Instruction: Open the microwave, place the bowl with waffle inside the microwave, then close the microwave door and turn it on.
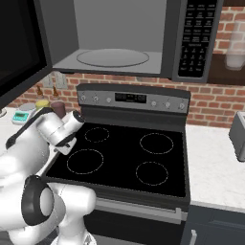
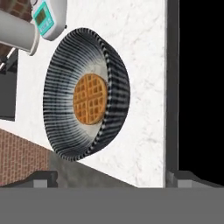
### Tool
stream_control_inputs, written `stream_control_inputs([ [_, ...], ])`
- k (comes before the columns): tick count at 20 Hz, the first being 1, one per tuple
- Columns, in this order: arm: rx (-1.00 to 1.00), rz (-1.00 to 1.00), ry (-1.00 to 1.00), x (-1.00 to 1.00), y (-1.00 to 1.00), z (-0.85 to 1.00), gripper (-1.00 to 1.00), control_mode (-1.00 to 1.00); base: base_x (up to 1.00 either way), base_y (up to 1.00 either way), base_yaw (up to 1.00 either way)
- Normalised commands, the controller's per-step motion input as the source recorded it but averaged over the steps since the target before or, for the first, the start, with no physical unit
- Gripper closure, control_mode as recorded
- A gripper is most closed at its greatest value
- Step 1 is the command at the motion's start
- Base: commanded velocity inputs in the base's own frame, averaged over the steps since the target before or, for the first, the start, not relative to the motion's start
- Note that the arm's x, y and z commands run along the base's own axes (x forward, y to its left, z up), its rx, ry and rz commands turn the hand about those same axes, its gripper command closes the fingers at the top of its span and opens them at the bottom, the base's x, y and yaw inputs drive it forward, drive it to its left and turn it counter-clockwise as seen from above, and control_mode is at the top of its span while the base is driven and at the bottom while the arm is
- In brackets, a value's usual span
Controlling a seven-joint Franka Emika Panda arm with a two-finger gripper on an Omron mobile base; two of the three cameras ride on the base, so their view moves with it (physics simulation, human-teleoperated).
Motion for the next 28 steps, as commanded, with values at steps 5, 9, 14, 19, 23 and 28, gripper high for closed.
stream_control_inputs([
  [5,0.00,0.00,0.00,0.08,0.31,-0.14,-1.00,-1.00,0.00,0.00,0.00],
  [9,0.00,-0.02,0.00,0.09,0.46,-0.13,-1.00,-1.00,0.00,0.00,0.00],
  [14,0.00,-0.04,0.00,0.10,0.28,-0.17,-1.00,-1.00,0.00,0.00,0.00],
  [19,0.00,-0.04,0.00,0.15,0.04,-0.16,-1.00,-1.00,0.00,0.00,0.00],
  [23,0.00,-0.05,0.00,0.10,0.02,-0.16,-1.00,-1.00,0.00,0.00,0.00],
  [28,0.00,-0.05,0.01,0.10,0.04,-0.14,-1.00,-1.00,0.00,0.00,0.00],
])
